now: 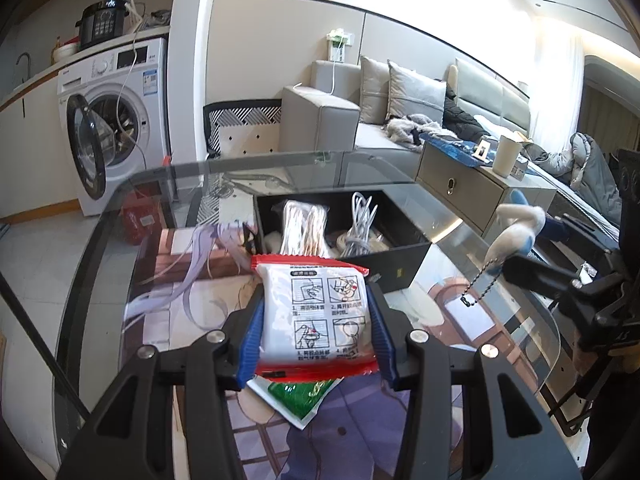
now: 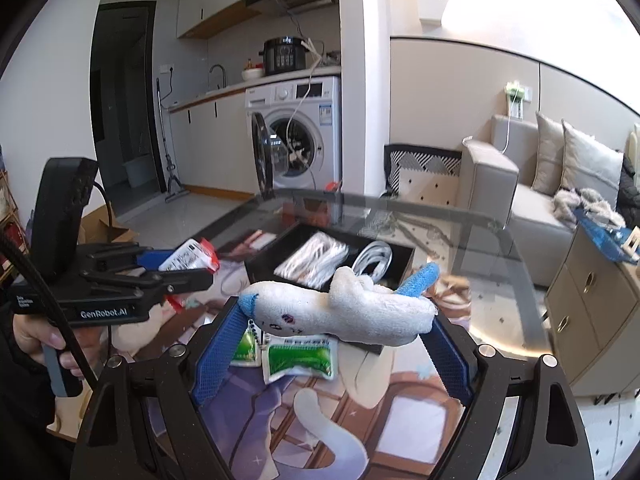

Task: Organize soft objects
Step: 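Lift and carry the plush toy over the box with the right tool while the left tool carries the packet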

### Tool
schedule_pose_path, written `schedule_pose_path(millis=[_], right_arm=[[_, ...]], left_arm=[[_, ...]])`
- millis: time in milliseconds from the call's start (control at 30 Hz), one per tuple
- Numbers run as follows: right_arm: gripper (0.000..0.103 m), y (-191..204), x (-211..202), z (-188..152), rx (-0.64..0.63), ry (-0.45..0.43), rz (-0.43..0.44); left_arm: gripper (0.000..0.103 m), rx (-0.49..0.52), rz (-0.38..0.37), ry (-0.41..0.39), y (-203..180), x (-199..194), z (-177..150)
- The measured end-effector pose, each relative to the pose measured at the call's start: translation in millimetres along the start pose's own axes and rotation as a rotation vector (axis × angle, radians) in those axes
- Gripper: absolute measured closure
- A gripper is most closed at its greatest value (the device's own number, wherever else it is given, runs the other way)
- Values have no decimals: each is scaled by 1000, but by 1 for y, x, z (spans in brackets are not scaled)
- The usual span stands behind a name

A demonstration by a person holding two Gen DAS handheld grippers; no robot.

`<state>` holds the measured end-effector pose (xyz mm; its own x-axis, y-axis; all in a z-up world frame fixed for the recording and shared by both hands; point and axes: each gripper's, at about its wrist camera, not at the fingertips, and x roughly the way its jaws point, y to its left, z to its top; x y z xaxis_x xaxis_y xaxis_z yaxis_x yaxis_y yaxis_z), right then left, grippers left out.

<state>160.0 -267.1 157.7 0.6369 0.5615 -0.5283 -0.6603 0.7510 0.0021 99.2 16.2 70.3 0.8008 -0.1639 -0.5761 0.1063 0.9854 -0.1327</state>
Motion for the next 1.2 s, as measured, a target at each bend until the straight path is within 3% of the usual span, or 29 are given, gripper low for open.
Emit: schedule_pose_path(millis=[367, 533, 833, 1200], right_arm=[[16, -8, -34, 37, -23, -84, -36], [16, -6, -34, 48, -52, -83, -29], [16, -12, -5, 49, -75, -46, -13], [16, -19, 47, 46, -111, 17, -2]], left_arm=[[57, 64, -37, -70, -17, -14, 35], [57, 71, -47, -81, -18, -13, 48], [57, 68, -58, -85, -11, 6, 71], [57, 42, -30, -52, -2, 55, 73]])
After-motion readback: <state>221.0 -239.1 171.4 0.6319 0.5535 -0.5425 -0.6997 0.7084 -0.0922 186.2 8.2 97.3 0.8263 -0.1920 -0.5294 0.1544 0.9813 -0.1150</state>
